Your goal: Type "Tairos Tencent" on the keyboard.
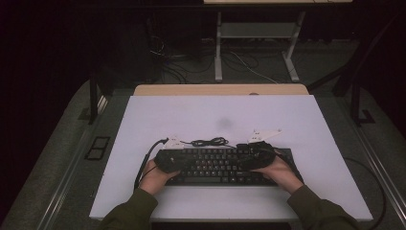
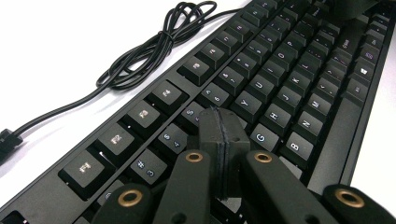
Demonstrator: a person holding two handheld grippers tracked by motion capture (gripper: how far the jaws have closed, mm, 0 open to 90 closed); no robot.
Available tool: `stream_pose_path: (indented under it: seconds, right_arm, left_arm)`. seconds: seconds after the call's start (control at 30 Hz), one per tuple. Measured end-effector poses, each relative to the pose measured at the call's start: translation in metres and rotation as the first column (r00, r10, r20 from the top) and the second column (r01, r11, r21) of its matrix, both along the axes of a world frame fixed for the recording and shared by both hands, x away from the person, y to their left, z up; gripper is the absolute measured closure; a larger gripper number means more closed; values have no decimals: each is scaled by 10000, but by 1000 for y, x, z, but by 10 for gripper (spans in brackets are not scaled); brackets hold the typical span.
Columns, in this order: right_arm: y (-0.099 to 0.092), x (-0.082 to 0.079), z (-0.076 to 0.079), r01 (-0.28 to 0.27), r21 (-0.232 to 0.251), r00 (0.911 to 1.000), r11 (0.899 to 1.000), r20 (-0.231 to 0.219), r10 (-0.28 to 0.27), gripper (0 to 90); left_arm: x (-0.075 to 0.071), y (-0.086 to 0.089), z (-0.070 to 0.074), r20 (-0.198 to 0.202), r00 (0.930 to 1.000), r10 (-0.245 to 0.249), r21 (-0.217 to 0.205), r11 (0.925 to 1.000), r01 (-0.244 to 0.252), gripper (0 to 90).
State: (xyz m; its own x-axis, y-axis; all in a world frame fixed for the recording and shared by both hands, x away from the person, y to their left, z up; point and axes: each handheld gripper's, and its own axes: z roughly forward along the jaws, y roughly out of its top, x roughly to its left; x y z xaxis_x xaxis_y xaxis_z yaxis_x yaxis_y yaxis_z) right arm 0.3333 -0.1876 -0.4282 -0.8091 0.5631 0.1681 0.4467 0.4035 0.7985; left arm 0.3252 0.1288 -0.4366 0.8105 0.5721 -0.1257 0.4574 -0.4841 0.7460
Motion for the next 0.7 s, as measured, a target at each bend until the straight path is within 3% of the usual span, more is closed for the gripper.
stream_pose_path:
  seconds: [0.47, 0.7]
  right_arm:
    - [0, 0, 0, 26, 33, 10000, 10000, 11, -26, 311]
    - [0, 0, 0, 32, 35, 10000, 10000, 19, -32, 311]
  left_arm:
    - [-1, 3, 5, 180, 9998, 126, -427, 9990, -118, 880]
    - [-2, 5, 7, 264, 9994, 225, -561, 9982, -210, 782]
